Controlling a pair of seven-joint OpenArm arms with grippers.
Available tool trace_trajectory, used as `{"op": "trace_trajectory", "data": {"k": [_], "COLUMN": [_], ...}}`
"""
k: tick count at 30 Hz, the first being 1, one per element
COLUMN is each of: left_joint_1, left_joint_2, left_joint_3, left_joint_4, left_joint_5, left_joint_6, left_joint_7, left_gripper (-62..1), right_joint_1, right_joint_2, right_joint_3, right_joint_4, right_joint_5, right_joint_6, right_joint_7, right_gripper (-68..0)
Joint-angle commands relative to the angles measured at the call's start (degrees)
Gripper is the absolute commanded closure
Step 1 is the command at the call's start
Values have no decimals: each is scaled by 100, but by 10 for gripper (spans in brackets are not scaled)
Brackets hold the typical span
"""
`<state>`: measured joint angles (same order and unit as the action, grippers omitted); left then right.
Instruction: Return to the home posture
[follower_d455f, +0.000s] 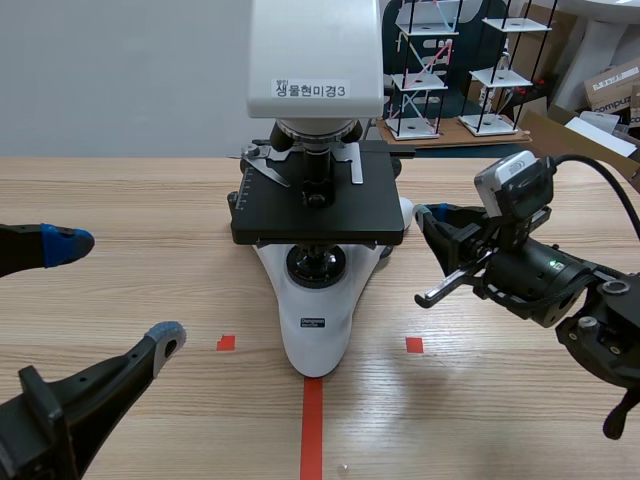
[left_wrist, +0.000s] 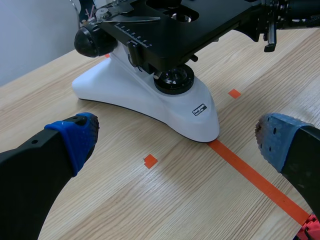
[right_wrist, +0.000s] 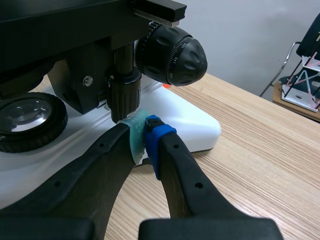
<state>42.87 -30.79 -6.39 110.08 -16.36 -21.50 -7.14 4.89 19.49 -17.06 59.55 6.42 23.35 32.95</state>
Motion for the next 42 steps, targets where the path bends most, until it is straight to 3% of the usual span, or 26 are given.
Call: {"op": "trace_trajectory", "data": {"k": [1,28,35,40,42], "left_joint_1": [11,11,11,11,11], "left_joint_2": [28,28,28,28,28], "left_joint_3": [-42,-42,-42,-42,-42], "left_joint_4": [20,20,20,20,20], "left_joint_5": [-57,-55,-55,-55,-55], "left_joint_6": [-11,-9,-9,-9,-9], "left_joint_7": [-94,-92,-79,-79,-76], "left_gripper": [-623,-623,-623,-623,-623], "right_joint_1": [83,-26,-1296,-2798,-3335], "right_joint_2": [4,7,90,216,229], "right_joint_3": [11,17,337,861,1130], "right_joint_4": [94,107,728,1849,2382], "right_joint_5": [39,42,39,-13,-63], "right_joint_6": [22,20,20,22,22], "right_joint_7": [66,101,695,1187,1115], "right_gripper": [-6,-20,-189,-413,-501]}}
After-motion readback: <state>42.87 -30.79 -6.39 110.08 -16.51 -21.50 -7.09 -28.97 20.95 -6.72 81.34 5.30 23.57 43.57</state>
